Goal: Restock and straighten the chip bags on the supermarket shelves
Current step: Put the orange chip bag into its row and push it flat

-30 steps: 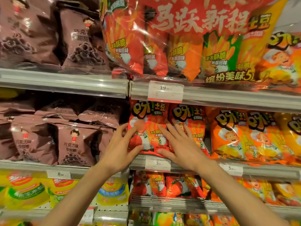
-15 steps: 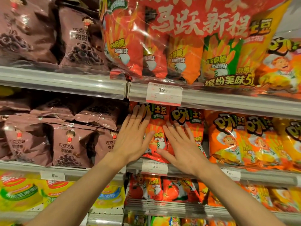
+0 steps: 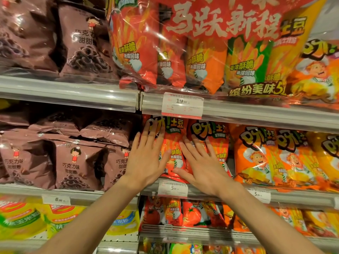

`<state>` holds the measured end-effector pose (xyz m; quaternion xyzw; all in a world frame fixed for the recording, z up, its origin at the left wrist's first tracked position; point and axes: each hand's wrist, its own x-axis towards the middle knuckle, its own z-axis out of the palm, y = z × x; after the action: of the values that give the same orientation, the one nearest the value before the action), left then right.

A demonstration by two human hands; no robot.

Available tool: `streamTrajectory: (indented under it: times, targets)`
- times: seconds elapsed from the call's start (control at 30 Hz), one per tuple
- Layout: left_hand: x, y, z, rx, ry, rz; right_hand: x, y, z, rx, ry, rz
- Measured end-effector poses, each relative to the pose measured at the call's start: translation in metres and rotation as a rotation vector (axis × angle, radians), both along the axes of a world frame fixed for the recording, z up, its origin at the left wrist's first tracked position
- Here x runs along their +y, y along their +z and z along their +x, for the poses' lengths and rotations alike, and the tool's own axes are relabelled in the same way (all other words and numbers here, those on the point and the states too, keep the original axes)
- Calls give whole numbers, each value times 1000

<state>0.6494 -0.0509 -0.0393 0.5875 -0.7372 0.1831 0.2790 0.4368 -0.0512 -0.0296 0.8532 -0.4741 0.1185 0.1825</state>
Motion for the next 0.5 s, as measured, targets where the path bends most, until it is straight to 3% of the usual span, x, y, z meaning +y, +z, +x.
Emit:
streamTrajectory:
  times: [0.27,0.5]
  targets:
    - [5,4,3,62,-54,-22,9,7,-9,-101,16,27]
    - [7,7,-9,-70,-98,-22,16,12,-29,-318,-241,-56]
